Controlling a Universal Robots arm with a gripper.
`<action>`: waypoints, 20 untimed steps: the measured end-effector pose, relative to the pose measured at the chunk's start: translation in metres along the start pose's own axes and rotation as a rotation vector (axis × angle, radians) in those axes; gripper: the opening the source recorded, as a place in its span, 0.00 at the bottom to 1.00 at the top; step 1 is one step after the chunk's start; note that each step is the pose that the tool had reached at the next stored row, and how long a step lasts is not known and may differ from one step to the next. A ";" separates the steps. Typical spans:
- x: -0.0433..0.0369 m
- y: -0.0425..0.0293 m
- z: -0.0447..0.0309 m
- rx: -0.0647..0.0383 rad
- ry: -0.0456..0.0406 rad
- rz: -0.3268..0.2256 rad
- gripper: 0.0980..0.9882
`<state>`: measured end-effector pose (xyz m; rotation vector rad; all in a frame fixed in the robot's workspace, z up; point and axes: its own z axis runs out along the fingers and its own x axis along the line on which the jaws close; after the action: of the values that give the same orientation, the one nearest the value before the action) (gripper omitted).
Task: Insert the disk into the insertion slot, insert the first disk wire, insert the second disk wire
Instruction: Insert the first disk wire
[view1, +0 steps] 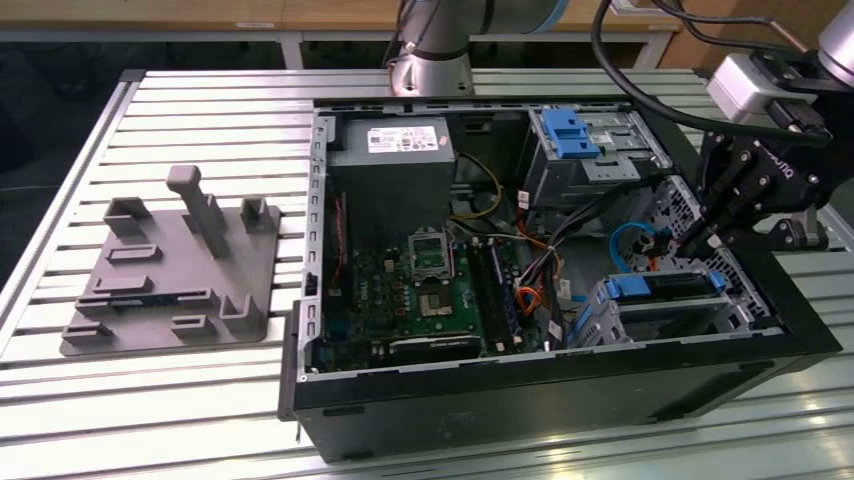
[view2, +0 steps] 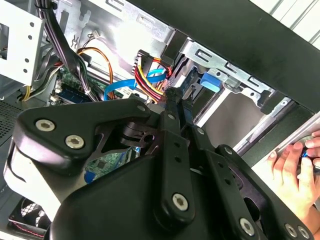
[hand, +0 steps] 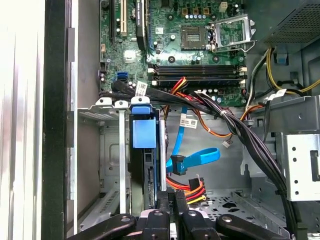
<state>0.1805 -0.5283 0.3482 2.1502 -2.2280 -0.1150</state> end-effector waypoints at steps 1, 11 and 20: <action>0.0000 0.0000 0.0000 0.000 0.0003 0.000 0.07; 0.0003 0.0001 0.0009 0.005 0.0003 -0.001 0.07; 0.0022 0.0000 0.0014 0.005 0.0003 -0.001 0.07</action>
<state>0.1803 -0.5304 0.3467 2.1533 -2.2300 -0.1092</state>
